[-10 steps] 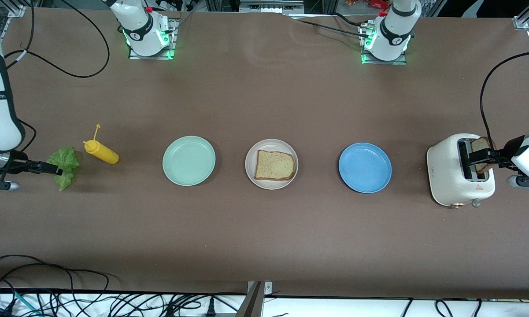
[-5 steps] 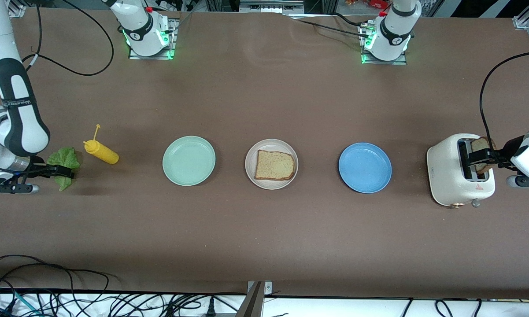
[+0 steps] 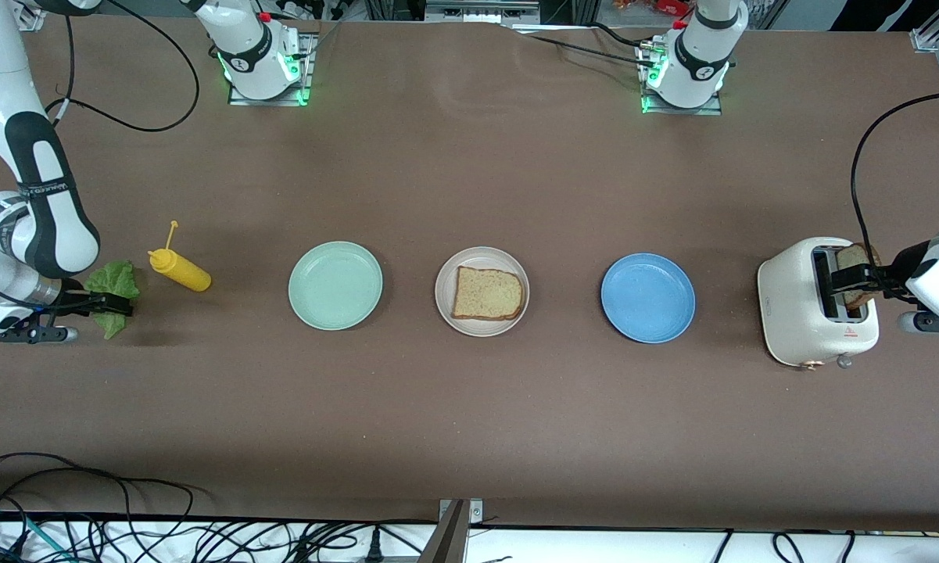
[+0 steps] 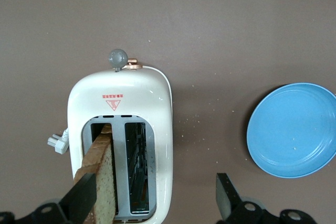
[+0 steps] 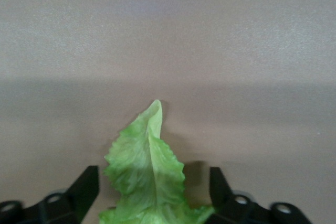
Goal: Make sandwich on beige plate with both arms
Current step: 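Lower the right gripper onto the green lettuce leaf and close it, then lift the lettuce leaf with the right gripper, then carry the lettuce over the bread on the beige plate and lower it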
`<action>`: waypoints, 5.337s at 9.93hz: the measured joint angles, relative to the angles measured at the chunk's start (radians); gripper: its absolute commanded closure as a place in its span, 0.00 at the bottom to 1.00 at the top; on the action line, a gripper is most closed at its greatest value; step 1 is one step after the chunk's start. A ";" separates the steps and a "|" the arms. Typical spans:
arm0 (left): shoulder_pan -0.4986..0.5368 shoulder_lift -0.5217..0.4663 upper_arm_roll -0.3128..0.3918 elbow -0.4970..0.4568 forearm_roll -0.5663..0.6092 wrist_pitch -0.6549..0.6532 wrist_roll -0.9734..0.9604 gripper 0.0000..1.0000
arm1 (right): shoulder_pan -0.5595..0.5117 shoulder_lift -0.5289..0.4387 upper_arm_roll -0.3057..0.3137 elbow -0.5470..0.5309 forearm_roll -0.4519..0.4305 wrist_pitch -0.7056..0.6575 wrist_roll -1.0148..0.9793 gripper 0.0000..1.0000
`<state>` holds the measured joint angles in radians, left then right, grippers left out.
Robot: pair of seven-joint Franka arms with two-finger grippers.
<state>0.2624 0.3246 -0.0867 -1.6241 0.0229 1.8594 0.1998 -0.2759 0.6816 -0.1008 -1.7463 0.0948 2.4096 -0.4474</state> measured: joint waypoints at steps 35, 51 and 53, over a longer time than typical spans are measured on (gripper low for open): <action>-0.001 0.007 -0.004 0.001 0.000 -0.006 0.000 0.00 | 0.775 0.007 0.259 0.403 -0.070 -0.090 1.301 1.00; -0.001 0.009 -0.004 0.001 0.000 -0.006 0.000 0.00 | 0.801 0.178 0.261 0.415 0.249 0.047 1.533 0.10; -0.001 0.009 -0.004 0.001 0.000 -0.006 0.000 0.00 | 0.801 0.178 0.258 0.415 0.249 0.047 1.533 0.02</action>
<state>0.2615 0.3331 -0.0907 -1.6229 0.0229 1.8532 0.1999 0.5253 0.8596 0.1571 -1.3313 0.3434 2.4564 1.0856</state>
